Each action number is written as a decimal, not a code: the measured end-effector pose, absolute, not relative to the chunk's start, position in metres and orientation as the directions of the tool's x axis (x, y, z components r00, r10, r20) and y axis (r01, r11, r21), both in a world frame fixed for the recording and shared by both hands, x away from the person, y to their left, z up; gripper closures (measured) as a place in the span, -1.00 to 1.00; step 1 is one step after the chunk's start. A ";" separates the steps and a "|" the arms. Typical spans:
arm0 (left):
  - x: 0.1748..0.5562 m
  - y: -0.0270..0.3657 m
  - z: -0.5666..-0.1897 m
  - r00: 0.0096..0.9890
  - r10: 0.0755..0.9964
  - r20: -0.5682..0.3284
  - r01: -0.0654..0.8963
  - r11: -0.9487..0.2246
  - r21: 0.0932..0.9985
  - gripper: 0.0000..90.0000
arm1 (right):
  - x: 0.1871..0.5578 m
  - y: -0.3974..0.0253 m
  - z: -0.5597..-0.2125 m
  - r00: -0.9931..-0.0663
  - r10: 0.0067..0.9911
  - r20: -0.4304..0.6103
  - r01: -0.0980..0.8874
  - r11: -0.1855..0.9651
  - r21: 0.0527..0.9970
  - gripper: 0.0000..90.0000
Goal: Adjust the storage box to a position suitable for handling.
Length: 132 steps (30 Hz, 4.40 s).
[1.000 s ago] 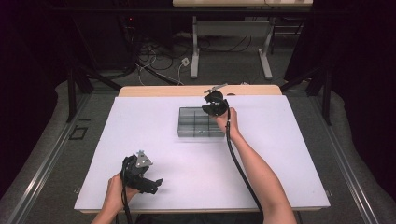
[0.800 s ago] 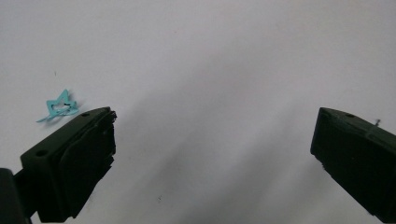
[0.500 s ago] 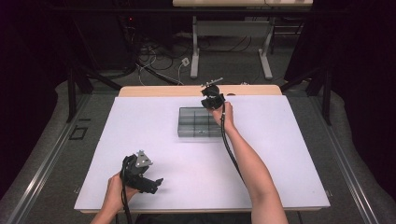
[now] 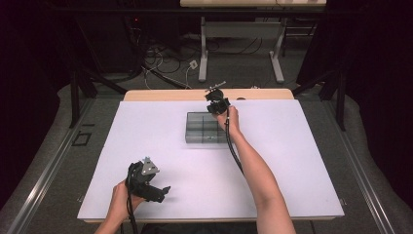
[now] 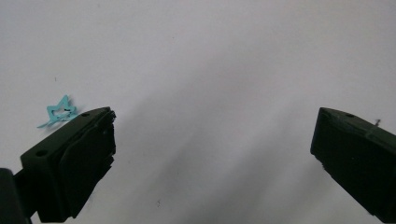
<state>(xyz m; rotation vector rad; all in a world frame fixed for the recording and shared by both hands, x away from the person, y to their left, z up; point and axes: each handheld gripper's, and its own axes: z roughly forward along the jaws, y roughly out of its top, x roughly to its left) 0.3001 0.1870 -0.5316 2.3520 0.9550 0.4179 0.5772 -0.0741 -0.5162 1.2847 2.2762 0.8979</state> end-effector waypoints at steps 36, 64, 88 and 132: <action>0.300 0.186 -0.531 0.700 0.710 0.078 0.528 -0.588 0.612 -1.00 | 0.575 -0.069 -0.519 -0.498 0.867 -0.019 0.668 0.397 0.629 1.00; 0.299 0.185 -0.529 0.702 0.708 0.082 0.525 -0.592 0.611 -1.00 | 0.540 -0.073 -0.519 -0.566 0.824 -0.006 0.643 0.446 0.623 1.00; 0.298 0.184 -0.529 0.702 0.708 0.083 0.524 -0.591 0.613 -1.00 | 0.511 -0.074 -0.519 -0.607 0.794 -0.006 0.622 0.480 0.618 1.00; 0.298 0.186 -0.526 0.702 0.707 0.083 0.521 -0.590 0.617 -1.00 | 0.367 -0.130 -0.484 -0.800 0.594 0.084 0.471 0.535 0.701 -0.65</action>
